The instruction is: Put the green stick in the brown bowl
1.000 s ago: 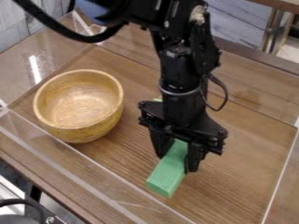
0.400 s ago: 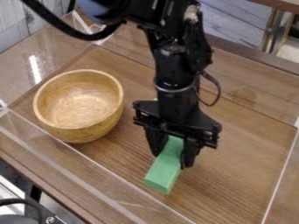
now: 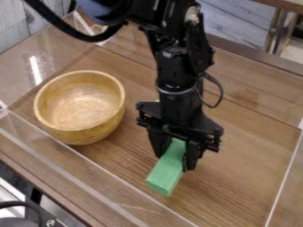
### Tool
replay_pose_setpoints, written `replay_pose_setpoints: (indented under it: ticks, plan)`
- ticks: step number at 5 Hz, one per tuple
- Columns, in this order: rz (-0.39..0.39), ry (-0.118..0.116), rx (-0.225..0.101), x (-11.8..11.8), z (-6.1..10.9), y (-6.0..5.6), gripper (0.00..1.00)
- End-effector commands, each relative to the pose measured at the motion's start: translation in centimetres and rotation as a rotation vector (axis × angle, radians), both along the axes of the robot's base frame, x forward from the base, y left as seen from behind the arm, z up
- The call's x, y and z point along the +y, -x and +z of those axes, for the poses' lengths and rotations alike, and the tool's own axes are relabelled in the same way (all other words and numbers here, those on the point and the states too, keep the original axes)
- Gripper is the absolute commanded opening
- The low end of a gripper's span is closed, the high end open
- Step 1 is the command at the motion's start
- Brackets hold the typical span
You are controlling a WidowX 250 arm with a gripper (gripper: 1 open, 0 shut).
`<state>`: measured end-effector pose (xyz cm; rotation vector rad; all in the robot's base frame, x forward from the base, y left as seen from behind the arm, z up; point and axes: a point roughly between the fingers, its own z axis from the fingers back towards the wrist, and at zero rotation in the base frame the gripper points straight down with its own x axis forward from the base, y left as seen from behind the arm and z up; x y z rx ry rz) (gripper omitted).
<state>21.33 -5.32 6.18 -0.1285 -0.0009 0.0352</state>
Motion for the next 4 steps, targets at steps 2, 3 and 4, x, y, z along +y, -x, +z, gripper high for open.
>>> replay_pose_setpoints:
  ticks: [2, 3, 4]
  plan:
    - [-0.073, 0.020, -0.037, 2.4, 3.2, 0.4, 0.00]
    - [-0.103, 0.035, -0.078, 2.4, 4.5, -0.9, 0.00]
    - [-0.101, 0.029, -0.082, 4.3, 5.5, -1.1, 0.00]
